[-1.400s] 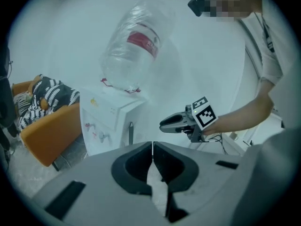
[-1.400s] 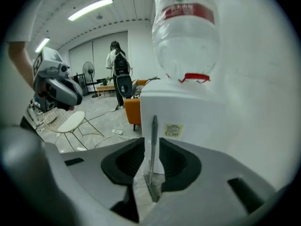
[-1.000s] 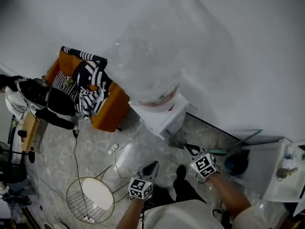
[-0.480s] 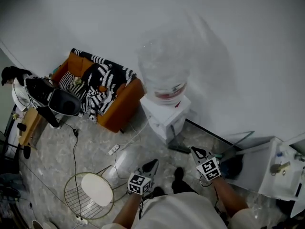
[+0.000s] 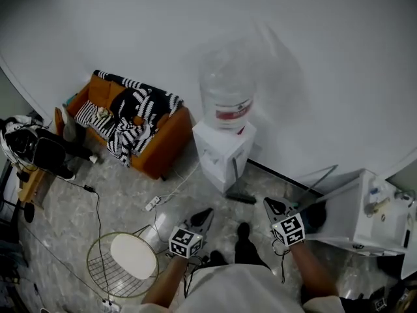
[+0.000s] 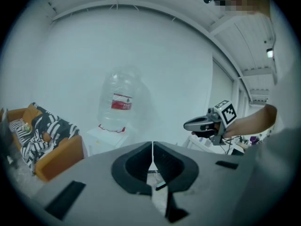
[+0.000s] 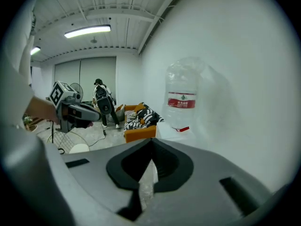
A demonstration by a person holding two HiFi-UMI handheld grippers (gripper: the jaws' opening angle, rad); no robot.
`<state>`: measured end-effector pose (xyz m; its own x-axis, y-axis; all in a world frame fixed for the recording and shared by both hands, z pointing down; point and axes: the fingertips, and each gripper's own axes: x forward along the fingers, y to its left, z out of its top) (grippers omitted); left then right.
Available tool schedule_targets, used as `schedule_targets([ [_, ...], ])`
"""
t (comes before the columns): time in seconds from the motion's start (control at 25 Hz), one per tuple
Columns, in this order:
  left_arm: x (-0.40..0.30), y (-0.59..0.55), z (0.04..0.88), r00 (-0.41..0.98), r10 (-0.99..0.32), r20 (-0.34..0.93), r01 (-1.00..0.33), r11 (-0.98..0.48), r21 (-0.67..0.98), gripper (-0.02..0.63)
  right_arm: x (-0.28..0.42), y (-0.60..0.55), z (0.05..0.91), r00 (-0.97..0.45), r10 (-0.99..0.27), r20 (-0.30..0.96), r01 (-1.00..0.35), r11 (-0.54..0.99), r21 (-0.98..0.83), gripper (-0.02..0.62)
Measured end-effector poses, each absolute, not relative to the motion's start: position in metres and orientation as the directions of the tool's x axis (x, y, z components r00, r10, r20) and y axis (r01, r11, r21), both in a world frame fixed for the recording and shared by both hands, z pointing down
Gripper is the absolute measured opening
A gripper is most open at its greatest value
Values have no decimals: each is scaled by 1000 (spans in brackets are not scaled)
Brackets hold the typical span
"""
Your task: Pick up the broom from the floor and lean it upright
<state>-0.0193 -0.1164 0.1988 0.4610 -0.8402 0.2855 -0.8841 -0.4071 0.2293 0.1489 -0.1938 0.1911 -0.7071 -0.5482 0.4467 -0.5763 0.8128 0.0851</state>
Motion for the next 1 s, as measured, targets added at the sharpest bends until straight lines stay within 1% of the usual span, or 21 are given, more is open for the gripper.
schedule_targets([
  [0.24, -13, -89, 194, 494, -820, 288, -866, -437, 241, 11, 162, -150, 176, -691, -584, 427, -615, 785, 78, 2],
  [0.48, -3, -74, 188, 466, -837, 287, -880, -406, 245, 11, 179, -139, 166, -705, -590, 394, -624, 779, 50, 0],
  [0.76, 18, -71, 161, 414, -873, 257, -903, -359, 238, 11, 193, -139, 147, -761, -540, 359, -566, 824, 39, 0],
  [1.0, 34, -71, 153, 381, -890, 250, -919, -334, 208, 11, 206, -135, 137, -793, -512, 331, -525, 849, 58, -1],
])
